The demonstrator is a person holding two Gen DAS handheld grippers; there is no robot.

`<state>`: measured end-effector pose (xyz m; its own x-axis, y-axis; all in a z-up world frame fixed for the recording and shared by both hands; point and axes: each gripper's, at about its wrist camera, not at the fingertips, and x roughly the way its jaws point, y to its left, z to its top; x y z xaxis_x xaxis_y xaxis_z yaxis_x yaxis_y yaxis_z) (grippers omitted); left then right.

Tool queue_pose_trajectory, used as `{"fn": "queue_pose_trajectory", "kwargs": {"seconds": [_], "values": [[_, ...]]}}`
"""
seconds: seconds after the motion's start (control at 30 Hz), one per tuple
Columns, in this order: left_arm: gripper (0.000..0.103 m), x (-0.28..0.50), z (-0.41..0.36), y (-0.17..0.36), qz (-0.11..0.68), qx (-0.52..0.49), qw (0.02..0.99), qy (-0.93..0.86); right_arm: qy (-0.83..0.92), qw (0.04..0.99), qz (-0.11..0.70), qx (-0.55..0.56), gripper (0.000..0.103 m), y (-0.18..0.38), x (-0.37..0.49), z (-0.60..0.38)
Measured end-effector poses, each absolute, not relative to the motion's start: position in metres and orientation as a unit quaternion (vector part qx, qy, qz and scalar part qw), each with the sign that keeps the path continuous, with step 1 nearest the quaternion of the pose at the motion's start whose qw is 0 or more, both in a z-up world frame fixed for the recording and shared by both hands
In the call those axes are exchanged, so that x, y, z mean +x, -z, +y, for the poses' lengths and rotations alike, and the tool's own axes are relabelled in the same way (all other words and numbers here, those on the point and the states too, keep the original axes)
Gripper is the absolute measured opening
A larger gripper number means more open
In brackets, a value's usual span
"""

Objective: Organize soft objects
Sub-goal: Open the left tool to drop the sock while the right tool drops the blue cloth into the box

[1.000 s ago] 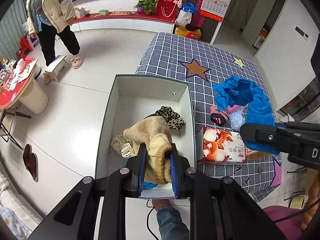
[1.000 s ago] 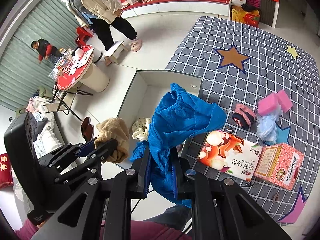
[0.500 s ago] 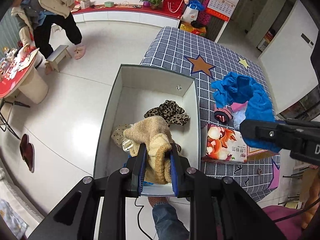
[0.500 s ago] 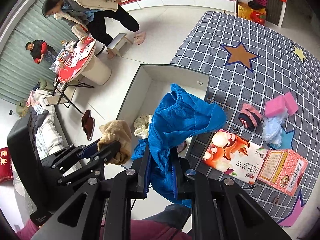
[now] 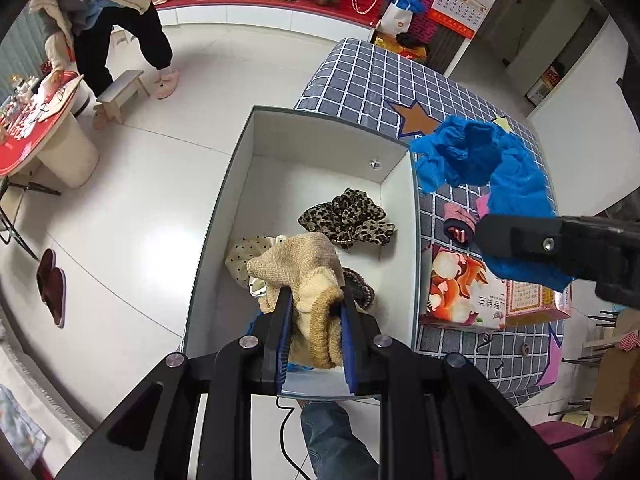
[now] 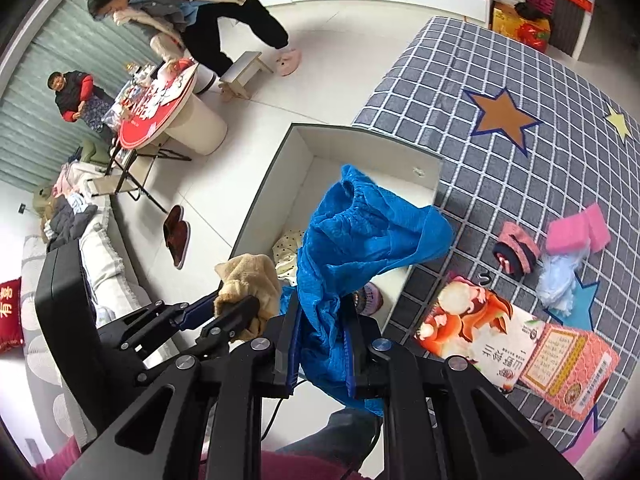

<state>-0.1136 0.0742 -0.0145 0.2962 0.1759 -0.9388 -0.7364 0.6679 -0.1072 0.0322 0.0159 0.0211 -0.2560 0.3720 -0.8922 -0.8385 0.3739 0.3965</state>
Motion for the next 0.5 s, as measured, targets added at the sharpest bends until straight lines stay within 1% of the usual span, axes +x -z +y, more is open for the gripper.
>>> {"fn": "queue_pose_trajectory", "kwargs": {"seconds": [0.13,0.2,0.23,0.27,0.3,0.33,0.37,0.4,0.43,0.5], "values": [[0.025,-0.113,0.076,0.019,0.514,-0.276,0.754,-0.303,-0.531,0.572,0.589,-0.210,0.018,-0.021,0.027,0.027],[0.029,-0.112,0.075,0.019,0.514,-0.272,0.756,-0.301,-0.534,0.569,0.586,-0.218,0.018,-0.021,0.024,0.031],[0.040,-0.111,0.074,0.019,0.514,-0.268,0.758,-0.298,-0.534,0.569,0.586,-0.221,0.018,-0.021,0.023,0.033],[0.056,-0.111,0.073,0.018,0.514,-0.264,0.760,-0.297,-0.533,0.567,0.586,-0.224,0.020,-0.020,0.023,0.035],[0.064,-0.110,0.071,0.017,0.511,-0.261,0.764,-0.296,-0.533,0.563,0.589,-0.227,0.033,-0.019,0.022,0.037],[0.079,-0.110,0.071,0.015,0.508,-0.260,0.766,-0.295,-0.532,0.557,0.595,-0.230,0.043,-0.017,0.022,0.040],[0.083,-0.111,0.071,0.015,0.507,-0.259,0.767,-0.295,-0.531,0.555,0.597,-0.231,0.067,-0.016,0.023,0.041],[0.084,-0.111,0.071,0.014,0.506,-0.259,0.768,-0.295,-0.530,0.557,0.597,-0.229,0.076,-0.016,0.024,0.041],[0.085,-0.111,0.071,0.014,0.508,-0.260,0.765,-0.298,-0.530,0.562,0.592,-0.229,0.076,-0.018,0.025,0.041],[0.094,-0.112,0.073,0.016,0.505,-0.261,0.765,-0.303,-0.530,0.557,0.596,-0.230,0.076,-0.017,0.027,0.041]]}}
